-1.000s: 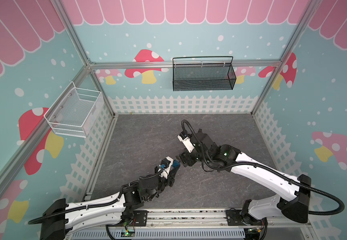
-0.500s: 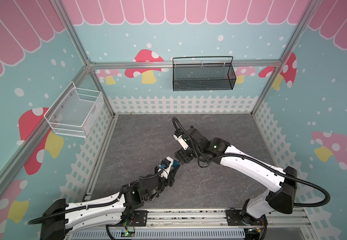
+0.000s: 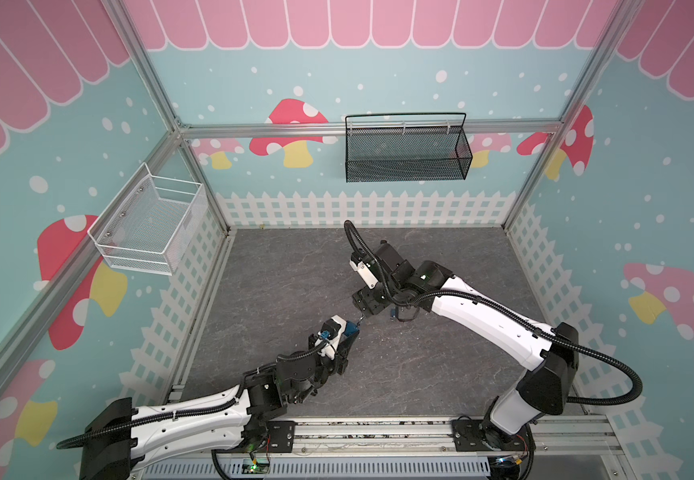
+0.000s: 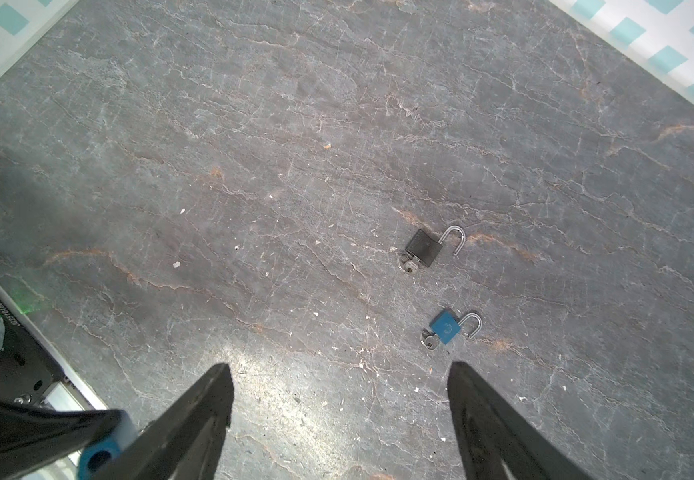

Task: Unlock with the key
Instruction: 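Open the right gripper off the key and raise it away from the padlock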

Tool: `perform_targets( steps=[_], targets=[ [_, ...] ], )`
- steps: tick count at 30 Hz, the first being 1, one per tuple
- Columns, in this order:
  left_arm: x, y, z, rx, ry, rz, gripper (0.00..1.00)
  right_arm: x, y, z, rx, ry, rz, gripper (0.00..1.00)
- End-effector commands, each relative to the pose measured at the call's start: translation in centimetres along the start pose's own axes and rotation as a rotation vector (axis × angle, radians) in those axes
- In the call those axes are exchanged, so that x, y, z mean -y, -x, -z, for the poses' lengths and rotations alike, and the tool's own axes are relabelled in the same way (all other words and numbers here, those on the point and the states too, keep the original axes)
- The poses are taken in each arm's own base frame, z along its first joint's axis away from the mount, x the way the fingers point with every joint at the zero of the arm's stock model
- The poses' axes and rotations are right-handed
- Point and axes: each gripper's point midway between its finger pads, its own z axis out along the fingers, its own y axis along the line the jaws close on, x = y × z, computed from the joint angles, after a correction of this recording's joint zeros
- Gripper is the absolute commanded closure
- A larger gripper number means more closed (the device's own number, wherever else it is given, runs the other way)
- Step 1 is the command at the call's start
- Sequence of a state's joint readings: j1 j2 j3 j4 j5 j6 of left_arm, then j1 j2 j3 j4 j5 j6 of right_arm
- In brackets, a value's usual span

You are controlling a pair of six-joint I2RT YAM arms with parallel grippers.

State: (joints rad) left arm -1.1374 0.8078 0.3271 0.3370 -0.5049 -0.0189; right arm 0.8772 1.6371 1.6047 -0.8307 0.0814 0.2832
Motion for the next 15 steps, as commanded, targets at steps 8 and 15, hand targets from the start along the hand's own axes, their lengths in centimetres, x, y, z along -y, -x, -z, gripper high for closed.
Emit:
perform_targets(
  steps=[8,15],
  targets=[
    [-1.2,2.2,0.6,0.102,0.048,0.039,1.00,0.2,-1.7,1.1,-0.041,0.004,0.045,0.16],
    [-1.6,2.2,0.5,0.100,0.073,0.048,1.00,-0.7,-2.2,2.3,-0.016,0.064,0.024,0.16]
  ],
)
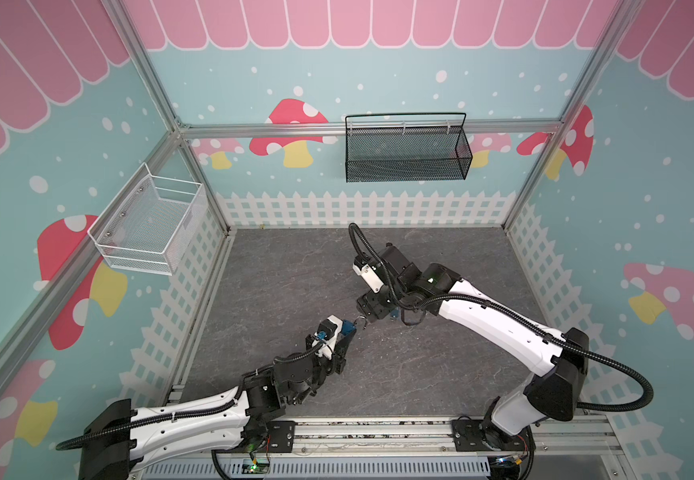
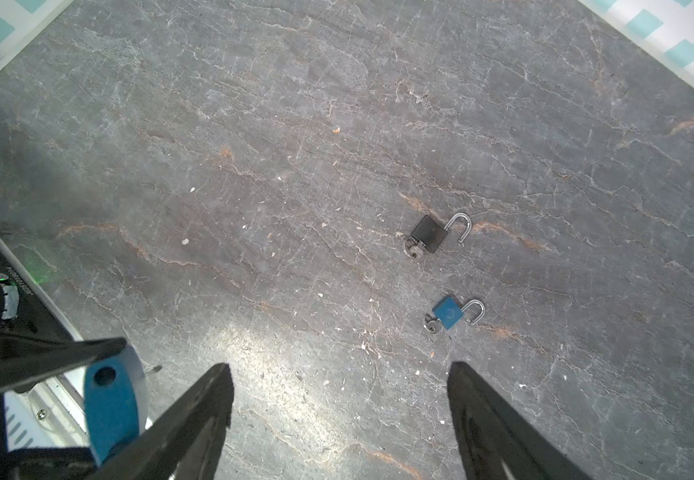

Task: Unlock with the key
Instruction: 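Open the right gripper off the key and raise it away from the padlock, then lower the opened blue padlock with the left gripper and release it on the table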

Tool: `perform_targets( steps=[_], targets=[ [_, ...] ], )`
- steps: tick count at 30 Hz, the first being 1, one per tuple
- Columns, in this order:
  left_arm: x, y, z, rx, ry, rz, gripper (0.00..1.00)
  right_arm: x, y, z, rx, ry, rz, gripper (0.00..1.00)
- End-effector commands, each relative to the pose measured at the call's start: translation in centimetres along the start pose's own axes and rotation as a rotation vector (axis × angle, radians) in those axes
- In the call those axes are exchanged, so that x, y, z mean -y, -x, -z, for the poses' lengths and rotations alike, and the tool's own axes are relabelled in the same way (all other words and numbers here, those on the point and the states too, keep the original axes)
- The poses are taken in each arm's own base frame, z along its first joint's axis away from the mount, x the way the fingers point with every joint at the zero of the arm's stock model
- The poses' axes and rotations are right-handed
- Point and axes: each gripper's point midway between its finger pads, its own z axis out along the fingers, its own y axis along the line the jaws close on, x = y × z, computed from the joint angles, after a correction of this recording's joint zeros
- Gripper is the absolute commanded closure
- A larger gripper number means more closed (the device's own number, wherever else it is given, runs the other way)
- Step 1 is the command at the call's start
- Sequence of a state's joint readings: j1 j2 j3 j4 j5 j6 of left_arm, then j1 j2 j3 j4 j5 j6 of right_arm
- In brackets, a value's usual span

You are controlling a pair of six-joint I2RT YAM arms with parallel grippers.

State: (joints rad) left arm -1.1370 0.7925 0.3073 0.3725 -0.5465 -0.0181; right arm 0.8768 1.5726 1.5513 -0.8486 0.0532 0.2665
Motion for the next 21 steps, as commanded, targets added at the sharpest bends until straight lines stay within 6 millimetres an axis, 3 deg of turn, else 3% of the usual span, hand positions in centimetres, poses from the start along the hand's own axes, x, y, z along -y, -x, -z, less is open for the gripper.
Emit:
perform_targets(
  steps=[1,5,12,17,21],
  targets=[
    [-0.9,1.9,0.1,0.070,0.044,0.039,1.00,-0.6,-0.8,1.1,-0.001,0.040,0.004,0.16],
    [-1.2,1.7,-0.2,0.058,0.062,0.057,1.00,0.2,-0.8,1.9,0.019,0.003,-0.008,0.15],
    [-2.7,1.1,-1.1,-0.060,0.141,0.151,1.00,4.6,-2.0,2.7,0.078,-0.095,-0.109,0.13],
    [-4.1,-1.4,-2.0,-0.260,0.244,0.288,1.00,9.2,-3.8,3.2,0.157,-0.250,-0.201,0.05],
    [-4.2,-4.1,-3.0,-0.441,0.309,0.360,1.00,13.2,-7.0,3.1,0.205,-0.386,-0.304,0.02]
  ],
)
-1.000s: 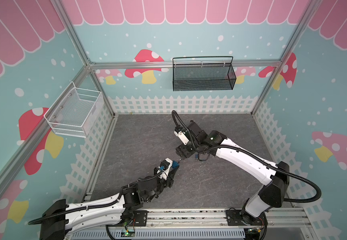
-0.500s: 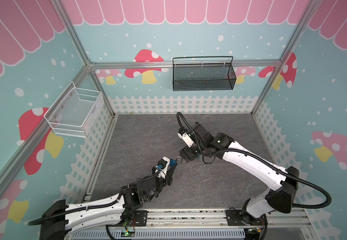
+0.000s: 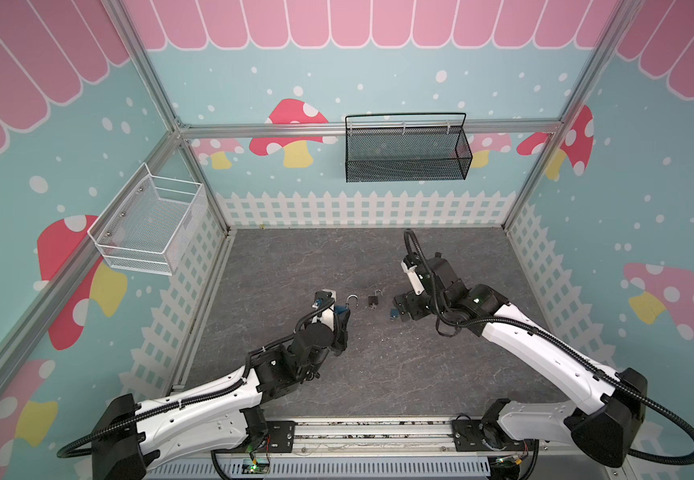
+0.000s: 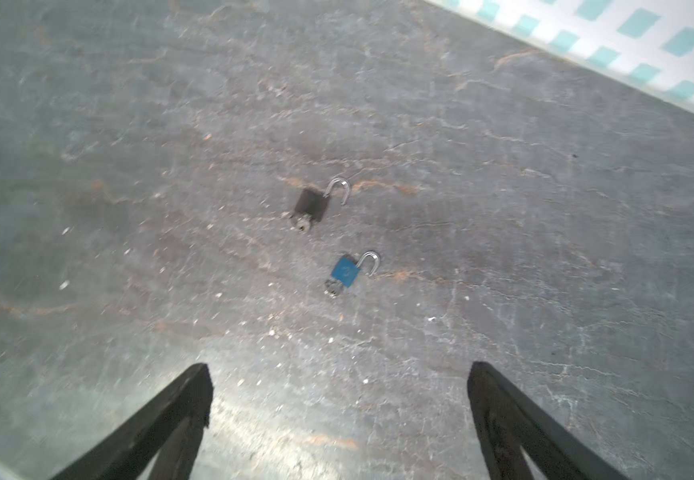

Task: Unlock with the key
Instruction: 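Lower the opened blue padlock with the left gripper and release it on the table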

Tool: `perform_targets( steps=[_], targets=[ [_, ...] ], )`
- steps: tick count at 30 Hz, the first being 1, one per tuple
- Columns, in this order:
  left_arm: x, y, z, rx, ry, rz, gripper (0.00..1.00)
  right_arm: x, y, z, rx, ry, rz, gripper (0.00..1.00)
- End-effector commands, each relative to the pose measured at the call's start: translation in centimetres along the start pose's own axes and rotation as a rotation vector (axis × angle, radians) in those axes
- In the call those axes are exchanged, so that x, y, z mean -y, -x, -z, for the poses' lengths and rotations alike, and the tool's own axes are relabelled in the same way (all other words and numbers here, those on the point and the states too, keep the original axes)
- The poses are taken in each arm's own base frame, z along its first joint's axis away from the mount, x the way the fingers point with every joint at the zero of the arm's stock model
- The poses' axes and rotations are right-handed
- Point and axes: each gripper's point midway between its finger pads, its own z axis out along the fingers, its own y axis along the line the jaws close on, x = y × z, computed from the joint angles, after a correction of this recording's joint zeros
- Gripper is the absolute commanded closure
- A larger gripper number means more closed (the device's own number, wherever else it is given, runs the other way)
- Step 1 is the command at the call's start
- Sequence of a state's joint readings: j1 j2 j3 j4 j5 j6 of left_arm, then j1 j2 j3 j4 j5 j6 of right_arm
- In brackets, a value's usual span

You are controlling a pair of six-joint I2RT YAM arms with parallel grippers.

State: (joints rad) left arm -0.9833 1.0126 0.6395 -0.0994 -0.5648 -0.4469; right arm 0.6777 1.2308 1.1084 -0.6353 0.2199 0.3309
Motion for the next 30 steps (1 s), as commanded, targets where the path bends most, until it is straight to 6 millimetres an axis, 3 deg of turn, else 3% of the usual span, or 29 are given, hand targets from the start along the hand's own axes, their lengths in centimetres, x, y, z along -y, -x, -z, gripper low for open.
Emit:
perform_targets(
  steps=[1,7,12,20,30],
  targets=[
    [-1.1,-3.7,-1.0,-0.212,0.089,0.085,1.00,3.6,-0.3,-0.4,0.091,-0.116,-0.107,0.02],
    [-0.1,-8.3,-3.5,-0.430,0.159,0.174,1.00,8.3,-3.5,-0.7,0.177,-0.206,-0.252,0.02],
    [0.7,-12.5,-4.9,-0.609,0.202,0.180,1.00,9.8,-5.1,-0.3,0.250,-0.196,-0.309,0.02],
    [0.2,-15.4,-5.8,-0.686,0.267,0.178,1.00,10.5,-6.7,-0.4,0.263,-0.194,-0.342,0.02],
    [-1.3,-17.5,-6.1,-0.737,0.324,0.186,1.00,10.8,-7.2,-0.8,0.258,-0.189,-0.360,0.02]
  ],
)
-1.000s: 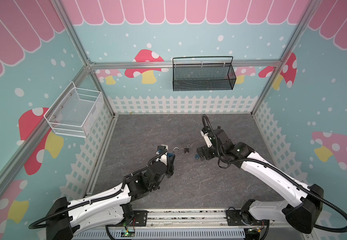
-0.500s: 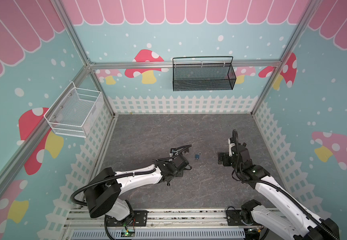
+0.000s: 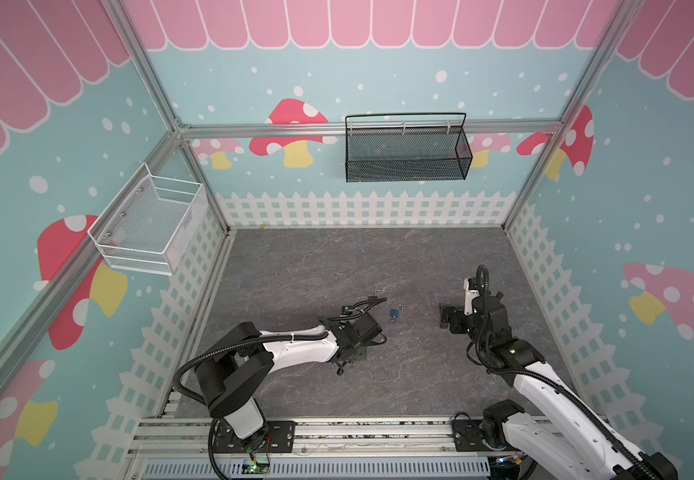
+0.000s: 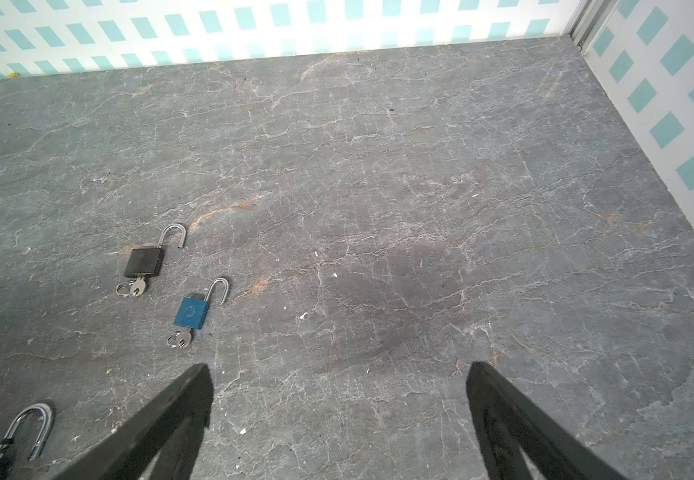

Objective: Unlock with the key

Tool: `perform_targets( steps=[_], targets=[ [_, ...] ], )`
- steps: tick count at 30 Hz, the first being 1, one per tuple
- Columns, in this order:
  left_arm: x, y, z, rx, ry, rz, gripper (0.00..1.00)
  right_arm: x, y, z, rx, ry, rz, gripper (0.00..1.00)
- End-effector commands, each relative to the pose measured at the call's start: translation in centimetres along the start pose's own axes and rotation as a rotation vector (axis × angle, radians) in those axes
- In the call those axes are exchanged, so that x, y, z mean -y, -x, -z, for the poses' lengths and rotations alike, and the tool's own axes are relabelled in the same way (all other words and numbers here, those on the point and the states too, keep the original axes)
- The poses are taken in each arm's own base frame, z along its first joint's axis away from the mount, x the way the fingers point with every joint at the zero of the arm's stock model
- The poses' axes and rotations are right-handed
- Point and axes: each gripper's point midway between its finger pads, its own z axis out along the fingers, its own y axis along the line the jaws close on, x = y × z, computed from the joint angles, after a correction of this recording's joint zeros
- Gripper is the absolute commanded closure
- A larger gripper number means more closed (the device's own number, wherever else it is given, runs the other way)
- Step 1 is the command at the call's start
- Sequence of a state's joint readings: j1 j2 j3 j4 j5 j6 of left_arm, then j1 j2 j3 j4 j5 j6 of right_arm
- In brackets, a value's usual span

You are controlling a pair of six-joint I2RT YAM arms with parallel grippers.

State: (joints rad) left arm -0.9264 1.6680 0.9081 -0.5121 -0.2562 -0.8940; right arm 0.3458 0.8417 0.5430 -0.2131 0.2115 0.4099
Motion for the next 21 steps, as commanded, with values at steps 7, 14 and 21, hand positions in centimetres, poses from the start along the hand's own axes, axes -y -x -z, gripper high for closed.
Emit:
perform_targets(
  steps=[7,14,21],
  targets=[
    [-0.5,0.3,0.3,0.003,0.007,0.059,0.74,0.1,0.2,-0.2,0.031,0.016,-0.040,0.02],
    [-0.3,1.9,2.0,0.048,-0.040,0.080,0.54,1.0,0.7,-0.3,0.060,-0.029,-0.054,0.02],
    [-2.6,6.6,6.4,0.182,-0.108,0.144,0.36,3.2,2.6,-0.5,0.185,-0.118,-0.085,0.02]
  ],
)
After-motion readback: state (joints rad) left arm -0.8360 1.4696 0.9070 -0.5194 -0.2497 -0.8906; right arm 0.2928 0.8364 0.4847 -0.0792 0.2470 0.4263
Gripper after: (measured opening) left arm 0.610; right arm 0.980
